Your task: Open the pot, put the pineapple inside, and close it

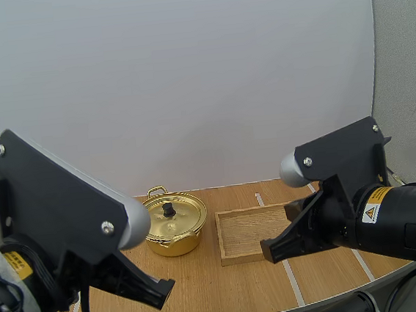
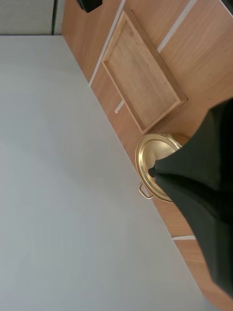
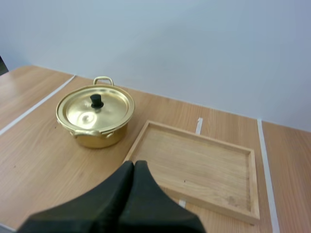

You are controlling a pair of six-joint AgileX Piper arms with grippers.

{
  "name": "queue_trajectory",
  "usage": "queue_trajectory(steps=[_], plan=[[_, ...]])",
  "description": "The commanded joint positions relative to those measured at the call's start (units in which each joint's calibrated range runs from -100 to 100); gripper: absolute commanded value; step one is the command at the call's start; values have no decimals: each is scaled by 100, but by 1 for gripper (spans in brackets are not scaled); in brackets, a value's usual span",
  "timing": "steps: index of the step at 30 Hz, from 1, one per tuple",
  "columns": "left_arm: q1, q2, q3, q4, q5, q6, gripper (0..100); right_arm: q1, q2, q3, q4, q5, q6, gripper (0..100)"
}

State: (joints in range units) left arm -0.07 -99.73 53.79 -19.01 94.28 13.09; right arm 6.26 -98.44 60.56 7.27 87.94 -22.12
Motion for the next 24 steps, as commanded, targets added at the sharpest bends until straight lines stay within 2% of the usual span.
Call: queue_trajectory(steps=[1, 7, 12, 15, 19, 24], plan=[[2, -27, 239, 244, -1282, -659, 0, -31, -67, 0, 53, -811, -22, 0], [10, -27, 677, 773, -3870, -1379, 0, -31, -67, 0, -105, -2439, -22, 0], [10, -27, 1304, 897, -6350, -1379, 0, -31, -67, 243, -576, -3894, -22, 0], [10, -27, 1726, 897, -7104, -1379, 0, -31, -17, 760, -727, -4986, -22, 0], [10, -27, 2255, 839, -7459, -1370, 0, -31, 81, 1645, -668, -6290, -22, 0], [10, -27, 3040, 811, -8362, -1370, 0, -42, 81, 2541, -668, -6879, -22, 0]])
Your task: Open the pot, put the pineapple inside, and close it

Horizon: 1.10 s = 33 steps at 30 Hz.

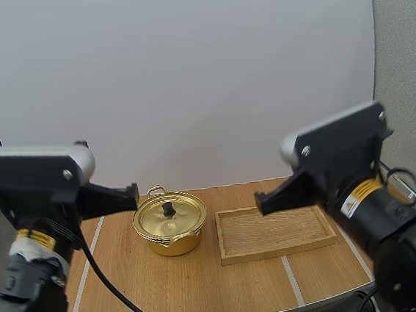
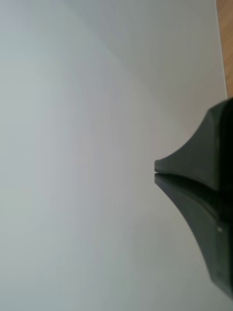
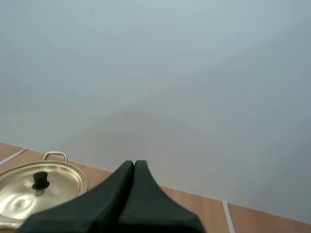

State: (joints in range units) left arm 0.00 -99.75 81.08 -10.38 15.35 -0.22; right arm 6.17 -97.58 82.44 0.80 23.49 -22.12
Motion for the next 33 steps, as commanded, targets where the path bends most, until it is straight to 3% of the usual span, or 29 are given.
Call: queue_trajectory(steps=[1, 9, 15, 27, 33], plan=[[3, -25, 457, -52, -522, -39, 0, -48, -6, 515, -21, -434, -22, 0], [3, -25, 1338, -52, -600, -274, 0, -334, -30, 1292, -6, -434, -22, 0], [3, -25, 1892, -52, -1054, -465, 0, -358, -42, 1744, -6, -434, -22, 0], [3, -25, 1892, -52, 656, -466, 0, -365, -242, 1756, 603, 464, -22, 0], [3, -25, 1892, -4, 1301, -452, 0, -365, -242, 1756, 618, 771, -22, 0]])
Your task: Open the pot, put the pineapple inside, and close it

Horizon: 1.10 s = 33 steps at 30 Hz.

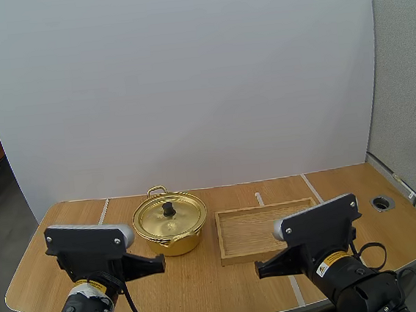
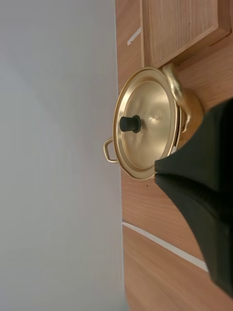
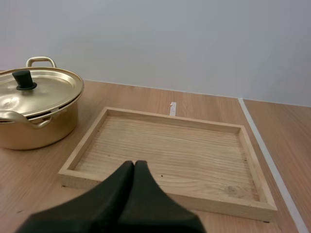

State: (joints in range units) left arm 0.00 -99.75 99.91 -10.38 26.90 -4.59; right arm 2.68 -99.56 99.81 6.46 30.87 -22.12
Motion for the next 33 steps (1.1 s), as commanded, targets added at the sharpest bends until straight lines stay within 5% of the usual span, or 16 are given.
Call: queue_trajectory(steps=[1, 33], plan=[[3, -25, 9, -4, 188, -35, 0, -16, -44, 19, 52, 33, -22, 0], [3, -25, 9, -135, 246, -51, 0, -110, -44, 19, 52, 85, -22, 0]])
